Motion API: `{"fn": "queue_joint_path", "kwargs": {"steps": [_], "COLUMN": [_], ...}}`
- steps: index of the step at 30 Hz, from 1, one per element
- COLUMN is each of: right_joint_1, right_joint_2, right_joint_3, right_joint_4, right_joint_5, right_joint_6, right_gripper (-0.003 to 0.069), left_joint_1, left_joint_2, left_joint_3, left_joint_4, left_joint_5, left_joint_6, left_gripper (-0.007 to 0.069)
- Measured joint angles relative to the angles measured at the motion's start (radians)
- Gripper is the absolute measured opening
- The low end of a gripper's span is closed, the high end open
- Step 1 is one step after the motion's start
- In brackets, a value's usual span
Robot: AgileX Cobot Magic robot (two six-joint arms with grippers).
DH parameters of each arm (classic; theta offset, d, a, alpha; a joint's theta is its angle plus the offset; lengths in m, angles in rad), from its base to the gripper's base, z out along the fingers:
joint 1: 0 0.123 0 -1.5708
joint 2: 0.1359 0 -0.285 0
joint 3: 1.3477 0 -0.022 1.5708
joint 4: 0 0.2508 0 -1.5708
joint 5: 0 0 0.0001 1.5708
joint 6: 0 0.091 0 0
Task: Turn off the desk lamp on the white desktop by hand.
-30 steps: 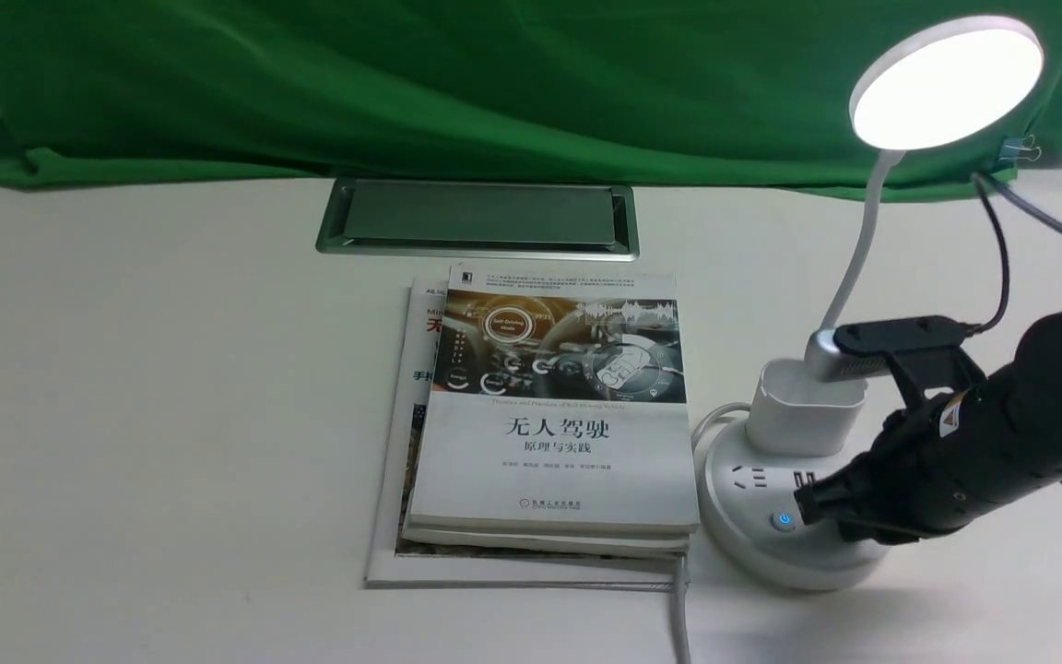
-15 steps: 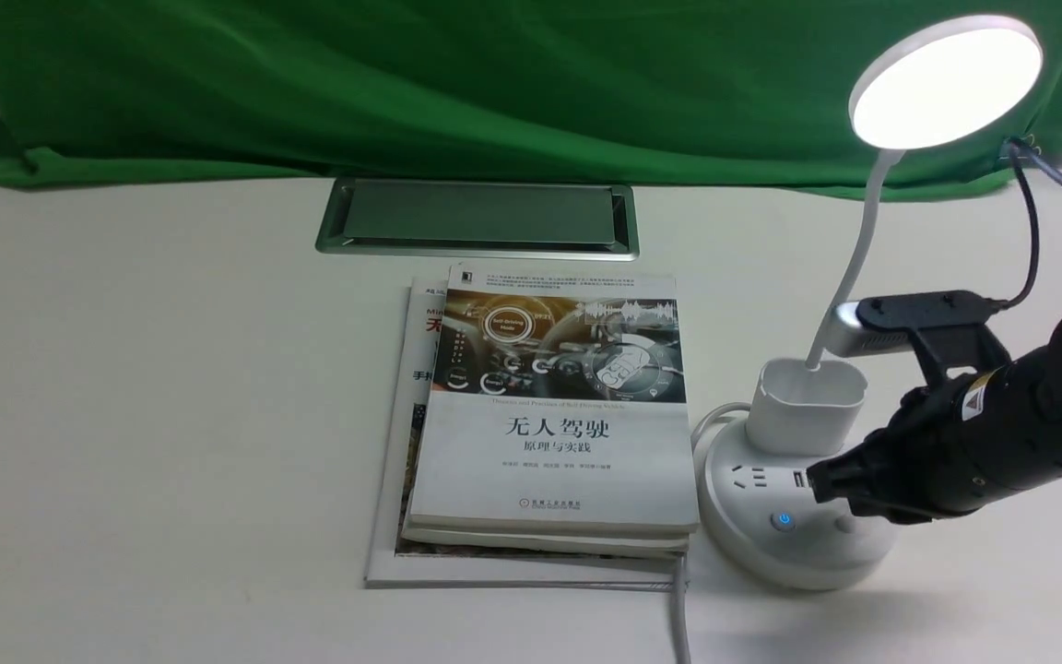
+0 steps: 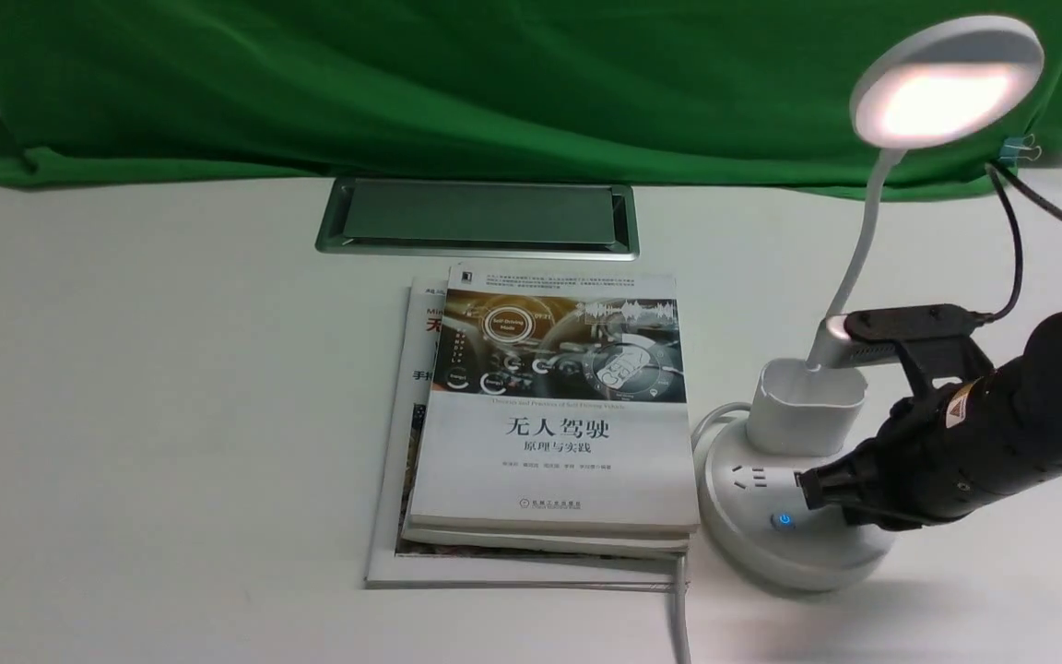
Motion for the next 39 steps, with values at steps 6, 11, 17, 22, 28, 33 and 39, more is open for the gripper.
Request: {"fn": "queue_joint_path", "kwargs": {"steps": [6,11,17,22,28,33,39], "right_joint_1": [0.000,0.000,0.000,0.000,-0.001,-0.001,-0.001], "right_joint_2": [-0.079,-0.067,0.005,0.049,0.019,-0.074,-0.177], "right_joint_3": [0.000,0.000,0.000,-0.010,-0.002,0.002,0.002], "right_joint_4": [0.000,0.000,0.000,0.003,0.004,0.004,0.004], "right_joint_5": [0.005,0.012,0.012,-0.026,-0.020,0.013,0.092], "right_joint_6": [0.000,0.000,0.000,-0.006,-0.006,-0.006,-0.006], "right_gripper": [0.0037,0.0037,0.0036,0.0036,0.0036,0.0036,0.0036], "left_joint_1": [0.000,0.000,0.000,0.000,0.000,0.000,0.000], "left_joint_2": [0.000,0.000,0.000,0.000,0.000,0.000,0.000], "left_joint_3": [0.000,0.000,0.000,0.000,0.000,0.000,0.000], "left_joint_4": [0.000,0.000,0.000,0.000,0.000,0.000,0.000], "left_joint_5": [0.000,0.000,0.000,0.000,0.000,0.000,0.000], "left_joint_6": [0.000,0.000,0.000,0.000,0.000,0.000,0.000], "left_gripper": [0.0020,0.0020,0.0020,0.0020,0.0020,0.0020,0.0020]}}
